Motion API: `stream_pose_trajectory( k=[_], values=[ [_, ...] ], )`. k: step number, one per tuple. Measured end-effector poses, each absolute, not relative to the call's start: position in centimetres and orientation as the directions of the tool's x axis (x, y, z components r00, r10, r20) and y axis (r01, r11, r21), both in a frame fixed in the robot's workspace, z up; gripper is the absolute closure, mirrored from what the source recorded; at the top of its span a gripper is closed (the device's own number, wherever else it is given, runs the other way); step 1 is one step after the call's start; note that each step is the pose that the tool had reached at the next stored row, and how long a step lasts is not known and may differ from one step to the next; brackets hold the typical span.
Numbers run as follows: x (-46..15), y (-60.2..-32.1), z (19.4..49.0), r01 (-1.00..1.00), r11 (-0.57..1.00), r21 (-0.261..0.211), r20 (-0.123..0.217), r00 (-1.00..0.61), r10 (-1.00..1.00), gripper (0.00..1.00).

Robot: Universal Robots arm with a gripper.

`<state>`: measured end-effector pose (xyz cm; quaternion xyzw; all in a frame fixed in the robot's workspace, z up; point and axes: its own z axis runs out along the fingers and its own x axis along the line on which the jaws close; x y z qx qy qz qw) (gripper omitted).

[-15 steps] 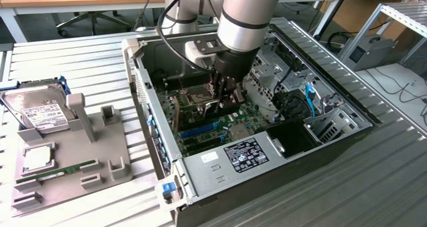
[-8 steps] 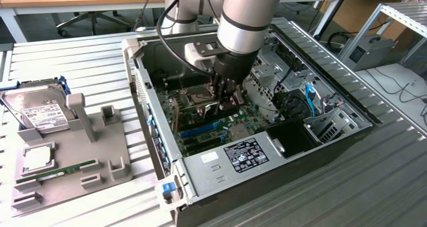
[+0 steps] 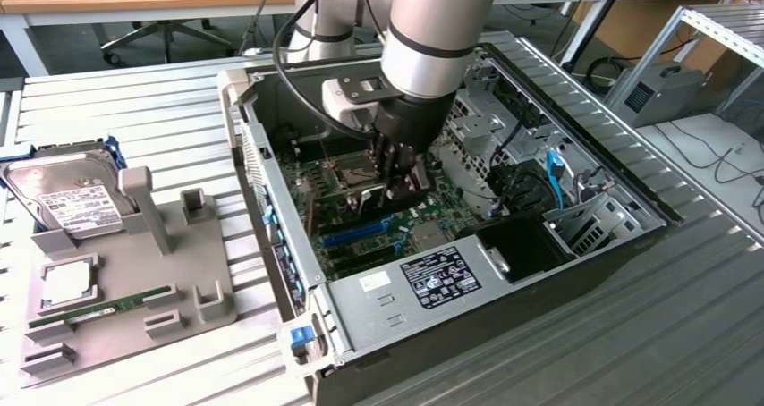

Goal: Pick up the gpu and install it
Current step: 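Insert the gpu into the slot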

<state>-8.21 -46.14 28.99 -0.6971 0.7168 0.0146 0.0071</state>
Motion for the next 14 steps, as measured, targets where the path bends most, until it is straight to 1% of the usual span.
stream_pose_trajectory(
  k=[14],
  values=[
    [-8.8, -46.44, 28.91, -1.0, 0.028, 0.011, -0.03, -0.028, -0.999, 0.73]
  ],
)
